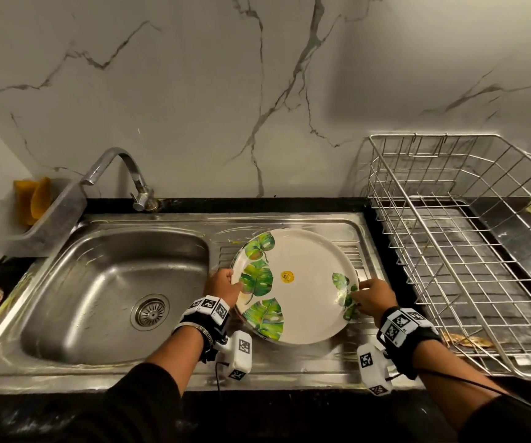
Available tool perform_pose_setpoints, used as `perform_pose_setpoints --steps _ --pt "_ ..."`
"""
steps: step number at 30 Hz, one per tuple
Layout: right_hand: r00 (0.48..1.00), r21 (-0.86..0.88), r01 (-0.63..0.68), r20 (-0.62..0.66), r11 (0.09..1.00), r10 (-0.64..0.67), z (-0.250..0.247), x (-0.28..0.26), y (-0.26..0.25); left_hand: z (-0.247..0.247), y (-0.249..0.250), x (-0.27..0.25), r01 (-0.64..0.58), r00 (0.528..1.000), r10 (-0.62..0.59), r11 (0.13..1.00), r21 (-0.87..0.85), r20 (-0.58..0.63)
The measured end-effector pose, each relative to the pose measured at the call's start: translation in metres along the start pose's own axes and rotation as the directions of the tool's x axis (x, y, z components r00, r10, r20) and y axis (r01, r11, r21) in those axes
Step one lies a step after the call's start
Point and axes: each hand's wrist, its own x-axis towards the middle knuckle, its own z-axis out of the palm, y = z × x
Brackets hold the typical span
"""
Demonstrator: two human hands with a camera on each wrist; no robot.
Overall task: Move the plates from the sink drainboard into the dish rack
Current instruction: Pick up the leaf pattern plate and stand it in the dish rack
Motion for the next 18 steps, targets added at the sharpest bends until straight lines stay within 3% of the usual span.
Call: perform_pose_setpoints --steps 5,10,18 --pt "1.000 0.018 -0.001 -0.010 1.000 0.002 0.000 0.003 0.005 -0.002 0.005 -0.005 -0.004 0.999 0.001 0.997 0.079 0.040" --pt "1.000 0.017 -0.009 -0.024 1.000 0.009 0.001 0.008 0.008 -0.008 0.000 -0.002 0.020 0.998 -0.021 0.999 0.029 0.056" --pt "1.000 0.265 -0.027 0.004 0.964 0.027 -0.002 0.003 0.002 -0.006 -0.007 -0.005 0.039 0.995 -0.042 0.999 0.037 0.092"
